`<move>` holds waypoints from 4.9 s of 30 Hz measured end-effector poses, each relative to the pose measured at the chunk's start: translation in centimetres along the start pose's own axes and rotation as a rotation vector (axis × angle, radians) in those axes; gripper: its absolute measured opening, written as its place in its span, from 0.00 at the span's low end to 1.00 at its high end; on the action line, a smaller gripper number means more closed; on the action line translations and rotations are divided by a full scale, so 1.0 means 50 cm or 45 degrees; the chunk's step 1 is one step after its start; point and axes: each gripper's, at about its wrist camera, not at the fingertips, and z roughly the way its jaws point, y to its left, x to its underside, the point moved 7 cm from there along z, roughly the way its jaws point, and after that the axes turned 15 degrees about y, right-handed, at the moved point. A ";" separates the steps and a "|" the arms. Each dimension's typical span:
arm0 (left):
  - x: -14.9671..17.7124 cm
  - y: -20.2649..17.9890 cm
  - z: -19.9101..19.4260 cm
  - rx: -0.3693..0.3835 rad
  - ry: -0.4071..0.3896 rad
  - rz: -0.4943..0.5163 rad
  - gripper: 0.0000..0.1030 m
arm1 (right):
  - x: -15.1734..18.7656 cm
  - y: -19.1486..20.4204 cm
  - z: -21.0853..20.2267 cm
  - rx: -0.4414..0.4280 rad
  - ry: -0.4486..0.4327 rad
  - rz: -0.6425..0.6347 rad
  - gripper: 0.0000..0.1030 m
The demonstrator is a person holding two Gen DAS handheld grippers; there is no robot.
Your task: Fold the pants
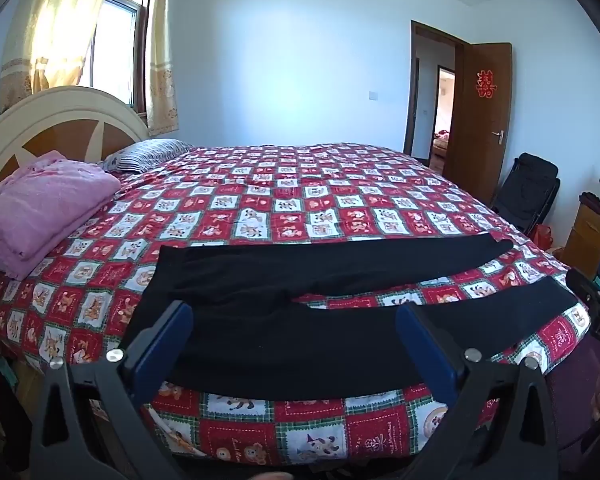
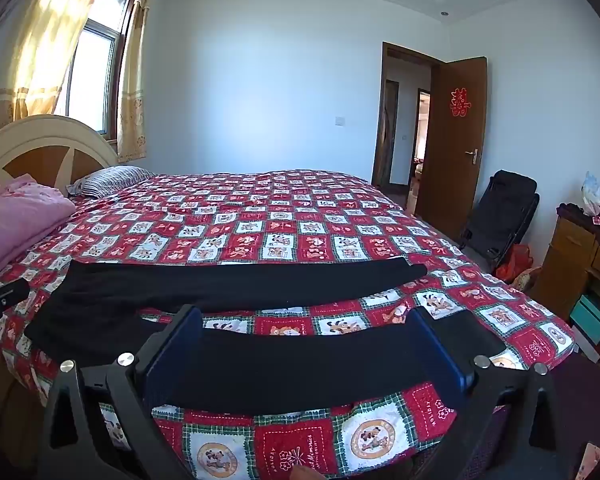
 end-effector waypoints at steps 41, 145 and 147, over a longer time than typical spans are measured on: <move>-0.003 0.012 -0.002 0.010 -0.010 -0.007 1.00 | 0.012 0.003 0.022 -0.001 0.021 -0.017 0.99; -0.201 0.434 0.645 0.150 0.448 -0.012 0.14 | -0.198 -0.381 0.676 0.027 0.561 0.092 0.45; -0.197 0.437 0.652 0.158 0.452 -0.030 0.14 | -0.213 -0.414 0.702 0.054 0.570 0.114 0.45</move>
